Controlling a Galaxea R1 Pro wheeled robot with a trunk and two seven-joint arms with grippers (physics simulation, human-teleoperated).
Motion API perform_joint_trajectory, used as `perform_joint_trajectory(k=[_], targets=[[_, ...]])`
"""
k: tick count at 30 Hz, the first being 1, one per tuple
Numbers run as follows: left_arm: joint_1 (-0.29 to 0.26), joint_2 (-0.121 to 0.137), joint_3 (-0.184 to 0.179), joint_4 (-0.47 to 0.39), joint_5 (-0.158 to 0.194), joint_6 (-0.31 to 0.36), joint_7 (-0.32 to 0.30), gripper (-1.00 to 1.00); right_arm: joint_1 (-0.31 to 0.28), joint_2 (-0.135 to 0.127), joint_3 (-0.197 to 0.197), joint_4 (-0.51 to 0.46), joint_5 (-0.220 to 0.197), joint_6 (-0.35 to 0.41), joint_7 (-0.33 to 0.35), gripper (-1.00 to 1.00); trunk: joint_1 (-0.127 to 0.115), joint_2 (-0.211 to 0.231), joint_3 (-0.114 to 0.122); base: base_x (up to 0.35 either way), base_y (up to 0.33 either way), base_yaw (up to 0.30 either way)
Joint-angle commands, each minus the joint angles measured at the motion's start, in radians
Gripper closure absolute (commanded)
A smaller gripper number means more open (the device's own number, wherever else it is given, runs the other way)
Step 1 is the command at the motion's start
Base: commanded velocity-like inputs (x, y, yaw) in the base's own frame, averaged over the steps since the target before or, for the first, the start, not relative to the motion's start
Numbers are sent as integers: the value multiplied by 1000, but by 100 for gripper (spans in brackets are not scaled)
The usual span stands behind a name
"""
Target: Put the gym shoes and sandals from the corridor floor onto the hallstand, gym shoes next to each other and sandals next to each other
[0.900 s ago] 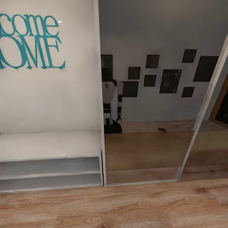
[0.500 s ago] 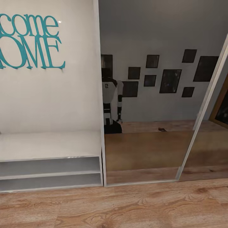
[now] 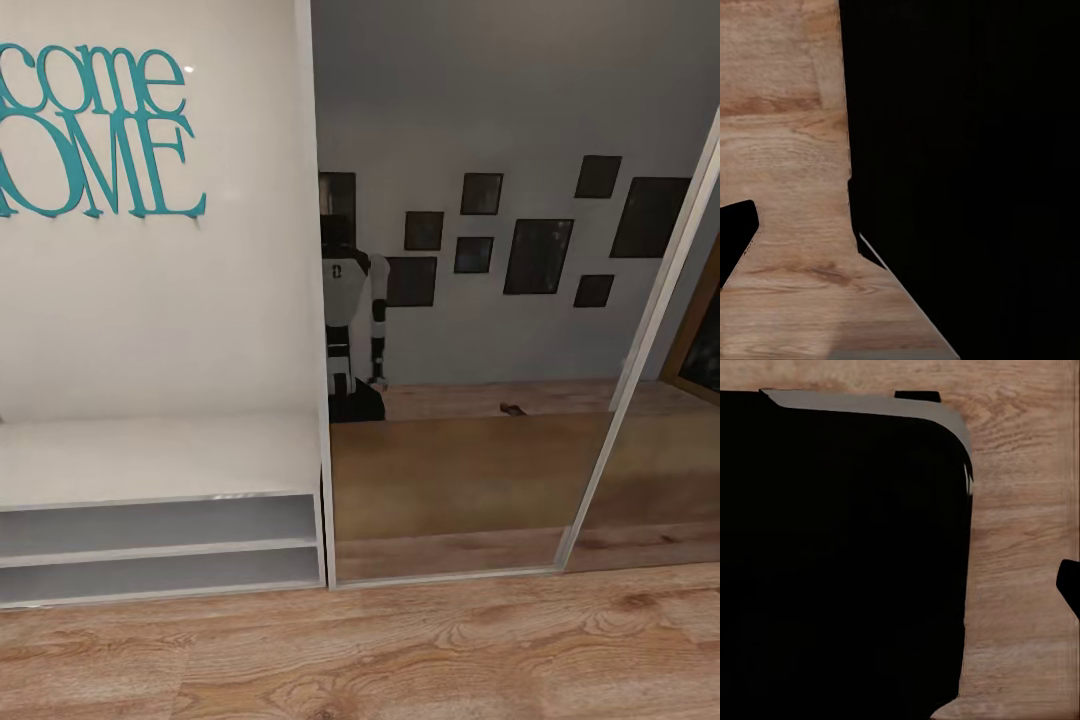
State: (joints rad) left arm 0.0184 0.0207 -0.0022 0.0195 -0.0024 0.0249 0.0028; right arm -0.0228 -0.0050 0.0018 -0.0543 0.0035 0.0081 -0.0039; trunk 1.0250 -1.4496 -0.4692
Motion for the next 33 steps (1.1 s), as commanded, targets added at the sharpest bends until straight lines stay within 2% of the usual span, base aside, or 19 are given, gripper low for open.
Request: perform_joint_trajectory(k=[1,9,16,23,33], targets=[[0,3,0,-5,0,3,0,-100,0,-5,0,-6,0,1,0,-100,0,0,-1,0,0,0],[-6,22,0,-47,0,-8,1,-100,0,-24,-1,-51,0,1,-1,-100,0,0,-1,0,0,0],[-10,51,1,-86,-2,-48,2,-100,0,-45,-4,-91,0,-23,-1,-100,0,0,-1,0,0,0],[-16,58,2,-126,-1,-87,2,-100,0,-47,-7,-130,-2,-62,-1,-100,0,0,-1,0,0,0],[-71,50,-5,-182,-5,-143,1,-100,0,-47,-8,-187,-5,-118,7,-100,0,0,-1,0,0,0]])
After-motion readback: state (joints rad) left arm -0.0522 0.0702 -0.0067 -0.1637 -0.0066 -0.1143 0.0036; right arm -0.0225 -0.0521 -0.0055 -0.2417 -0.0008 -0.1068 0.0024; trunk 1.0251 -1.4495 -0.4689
